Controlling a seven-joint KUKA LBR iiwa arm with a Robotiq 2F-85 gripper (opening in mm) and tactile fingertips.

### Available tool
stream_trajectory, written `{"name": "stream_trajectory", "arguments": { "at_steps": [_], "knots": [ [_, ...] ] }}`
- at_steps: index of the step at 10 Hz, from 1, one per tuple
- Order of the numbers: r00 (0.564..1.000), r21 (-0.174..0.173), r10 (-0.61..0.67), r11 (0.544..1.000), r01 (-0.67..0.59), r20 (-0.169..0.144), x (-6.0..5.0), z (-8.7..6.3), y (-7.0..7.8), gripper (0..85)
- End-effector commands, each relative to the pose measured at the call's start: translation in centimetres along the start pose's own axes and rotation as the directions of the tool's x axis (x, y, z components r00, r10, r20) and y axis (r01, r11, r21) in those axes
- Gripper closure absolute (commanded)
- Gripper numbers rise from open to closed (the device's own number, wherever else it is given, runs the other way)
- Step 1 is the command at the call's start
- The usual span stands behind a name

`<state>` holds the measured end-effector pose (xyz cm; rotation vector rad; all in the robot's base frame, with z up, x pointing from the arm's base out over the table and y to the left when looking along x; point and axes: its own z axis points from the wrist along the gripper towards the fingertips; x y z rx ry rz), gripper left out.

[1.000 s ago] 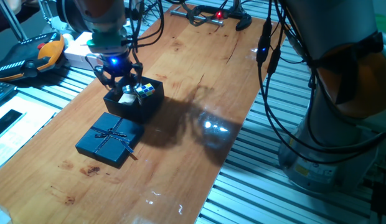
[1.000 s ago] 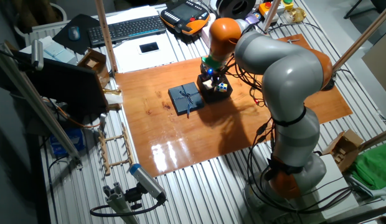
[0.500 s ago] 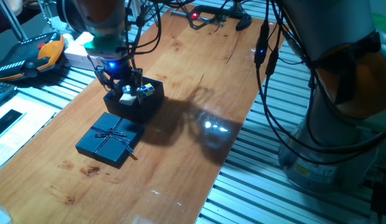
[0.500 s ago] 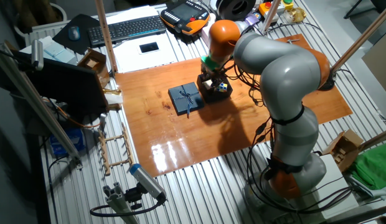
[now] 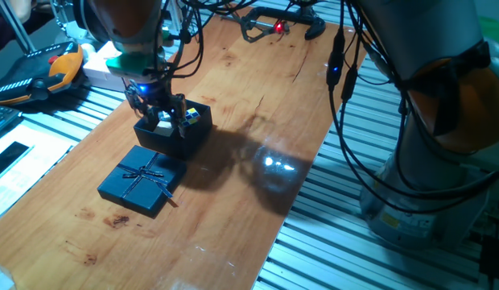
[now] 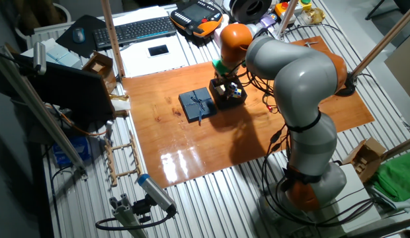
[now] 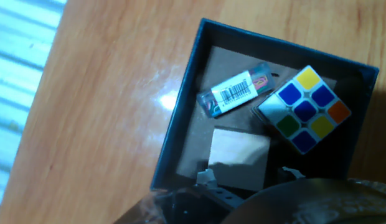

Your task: Take everything out of the gift box

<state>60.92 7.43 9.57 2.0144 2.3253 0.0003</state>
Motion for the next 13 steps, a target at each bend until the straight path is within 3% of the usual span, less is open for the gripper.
{"name": "stream_trajectory", "arguments": {
  "at_steps": [1,4,8,13],
  "knots": [
    [0.979,0.015,0.204,0.979,-0.204,0.007,0.0,-0.1,0.0,12.0],
    [0.987,0.02,0.162,0.987,-0.162,0.005,0.1,0.6,0.1,4.3],
    [0.998,0.015,0.059,0.998,-0.059,0.001,0.4,1.0,-0.1,3.7],
    [0.997,0.017,0.073,0.997,-0.073,-0.016,0.3,2.1,0.1,3.3]
  ]
}}
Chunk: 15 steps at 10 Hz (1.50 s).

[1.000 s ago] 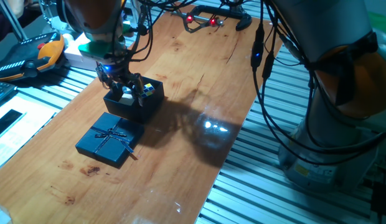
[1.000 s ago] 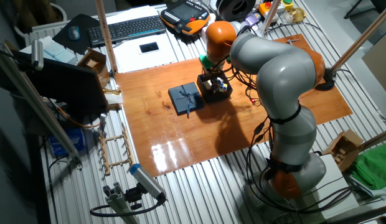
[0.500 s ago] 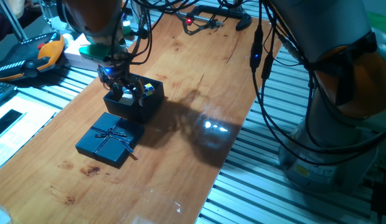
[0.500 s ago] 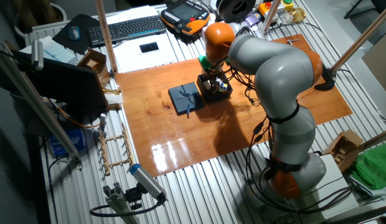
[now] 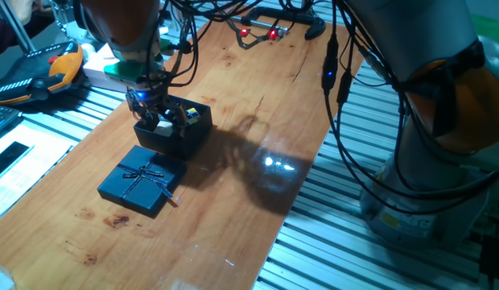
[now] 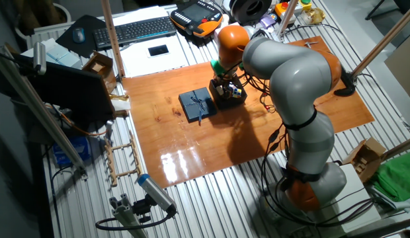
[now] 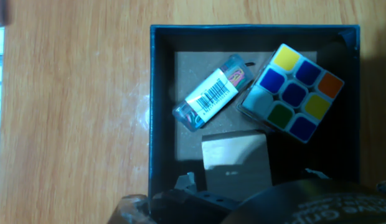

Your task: Take everything out of the gift box

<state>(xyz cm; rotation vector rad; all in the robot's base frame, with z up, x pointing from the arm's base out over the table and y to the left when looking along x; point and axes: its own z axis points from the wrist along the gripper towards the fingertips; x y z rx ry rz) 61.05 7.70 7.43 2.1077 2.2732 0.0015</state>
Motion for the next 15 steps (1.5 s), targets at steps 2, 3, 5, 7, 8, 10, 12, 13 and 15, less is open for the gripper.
{"name": "stream_trajectory", "arguments": {
  "at_steps": [2,3,5,7,8,10,12,13,15],
  "knots": [
    [1.0,-0.003,-0.011,1.0,0.011,0.003,0.0,0.3,0.1,3.7],
    [1.0,-0.004,-0.016,1.0,0.016,0.003,0.0,0.6,0.2,3.7],
    [1.0,-0.003,-0.014,1.0,0.014,0.002,0.1,0.9,0.2,3.7],
    [1.0,-0.004,-0.013,1.0,0.013,0.003,0.0,1.2,0.3,4.0],
    [1.0,-0.006,-0.019,1.0,0.019,0.007,-0.1,1.3,0.3,4.0],
    [1.0,-0.005,-0.028,1.0,0.028,0.007,-0.2,1.5,0.3,4.0],
    [0.999,-0.008,-0.042,0.999,0.042,0.01,-0.3,1.7,0.3,4.0],
    [0.999,-0.013,-0.048,0.999,0.049,0.011,-0.4,1.9,0.2,4.0],
    [0.998,-0.017,-0.056,0.998,0.056,0.013,-0.5,2.2,0.2,4.0]
  ]
}}
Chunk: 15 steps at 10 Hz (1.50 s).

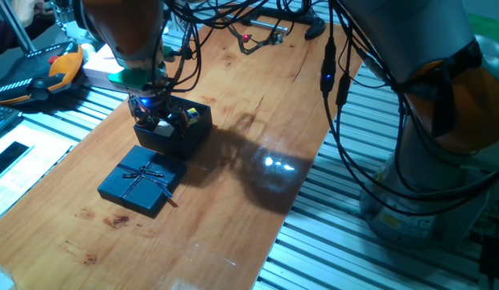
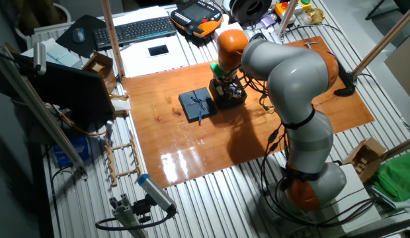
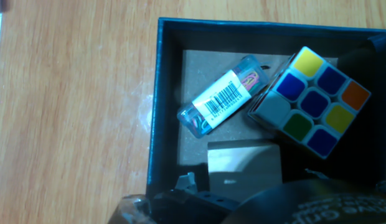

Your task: Take everything out of the gift box

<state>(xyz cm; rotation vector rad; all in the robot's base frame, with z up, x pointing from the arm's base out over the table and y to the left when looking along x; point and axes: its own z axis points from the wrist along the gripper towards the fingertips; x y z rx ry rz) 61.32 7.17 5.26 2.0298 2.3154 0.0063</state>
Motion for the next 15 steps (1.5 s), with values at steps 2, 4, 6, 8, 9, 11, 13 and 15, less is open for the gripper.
{"name": "stream_trajectory", "arguments": {
  "at_steps": [2,4,6,8,9,11,13,15],
  "knots": [
    [1.0,-0.003,-0.004,1.0,0.004,0.002,-0.1,0.1,0.0,5.7],
    [1.0,0.0,-0.02,1.0,0.02,0.0,-0.1,0.1,0.0,10.0],
    [1.0,0.0,-0.03,1.0,0.03,0.0,-0.1,0.1,0.0,16.7],
    [0.999,0.0,-0.037,0.999,0.037,0.0,-0.1,0.1,0.0,26.7],
    [0.999,0.0,-0.037,0.999,0.037,-0.003,-0.1,0.0,0.0,33.7],
    [0.999,0.0,-0.039,0.999,0.039,-0.003,-0.1,-0.1,0.0,38.0],
    [0.999,0.003,-0.037,0.999,0.037,-0.003,-0.2,-0.4,0.0,49.0],
    [0.999,0.001,-0.039,0.999,0.039,-0.006,-0.2,-1.0,-0.1,63.7]
  ]
}}
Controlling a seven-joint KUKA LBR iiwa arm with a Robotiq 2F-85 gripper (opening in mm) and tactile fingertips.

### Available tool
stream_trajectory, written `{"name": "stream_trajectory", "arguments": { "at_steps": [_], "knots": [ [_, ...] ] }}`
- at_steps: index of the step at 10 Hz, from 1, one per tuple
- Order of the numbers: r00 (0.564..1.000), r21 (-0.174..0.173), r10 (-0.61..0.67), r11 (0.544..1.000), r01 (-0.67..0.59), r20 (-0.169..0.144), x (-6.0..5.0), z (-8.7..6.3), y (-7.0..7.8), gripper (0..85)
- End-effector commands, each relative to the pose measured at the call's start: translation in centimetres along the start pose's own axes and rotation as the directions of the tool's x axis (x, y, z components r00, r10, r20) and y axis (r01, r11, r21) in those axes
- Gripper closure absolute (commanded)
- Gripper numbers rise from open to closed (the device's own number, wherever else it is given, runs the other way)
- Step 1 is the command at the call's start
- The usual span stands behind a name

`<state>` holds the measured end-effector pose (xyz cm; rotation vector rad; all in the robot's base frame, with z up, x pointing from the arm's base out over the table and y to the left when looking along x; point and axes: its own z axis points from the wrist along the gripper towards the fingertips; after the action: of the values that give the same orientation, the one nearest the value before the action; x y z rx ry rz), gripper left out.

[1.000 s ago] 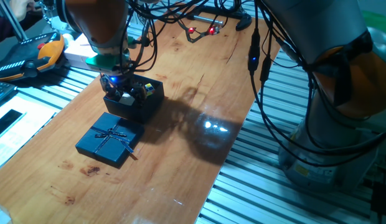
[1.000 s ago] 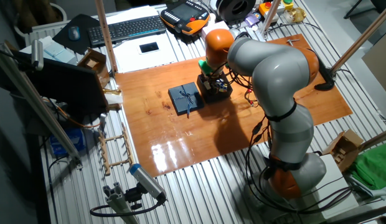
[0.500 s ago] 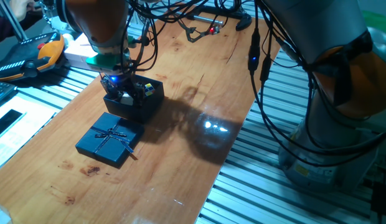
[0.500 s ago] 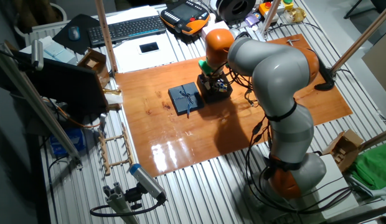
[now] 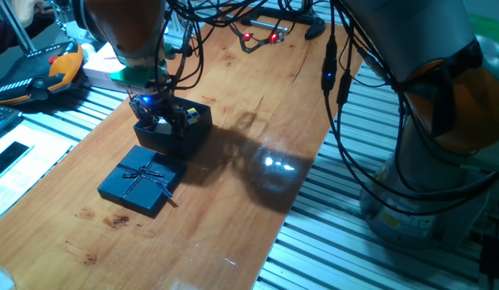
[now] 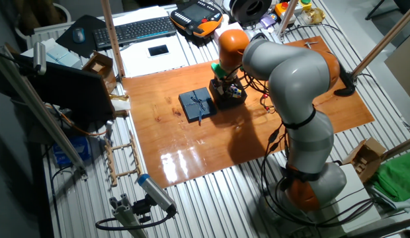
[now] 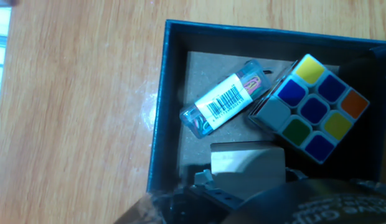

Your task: Take everything out of the gift box

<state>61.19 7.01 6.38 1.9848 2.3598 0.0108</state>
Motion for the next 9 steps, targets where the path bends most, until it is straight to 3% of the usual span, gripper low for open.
{"name": "stream_trajectory", "arguments": {
  "at_steps": [1,3,9],
  "knots": [
    [1.0,-0.004,-0.006,1.0,0.006,0.001,0.0,-0.4,0.0,73.0],
    [1.0,-0.008,-0.015,1.0,0.015,0.003,0.1,-1.8,-0.1,84.0],
    [0.999,-0.012,-0.012,1.0,0.012,0.038,-0.6,-6.9,-0.2,84.0]
  ]
}}
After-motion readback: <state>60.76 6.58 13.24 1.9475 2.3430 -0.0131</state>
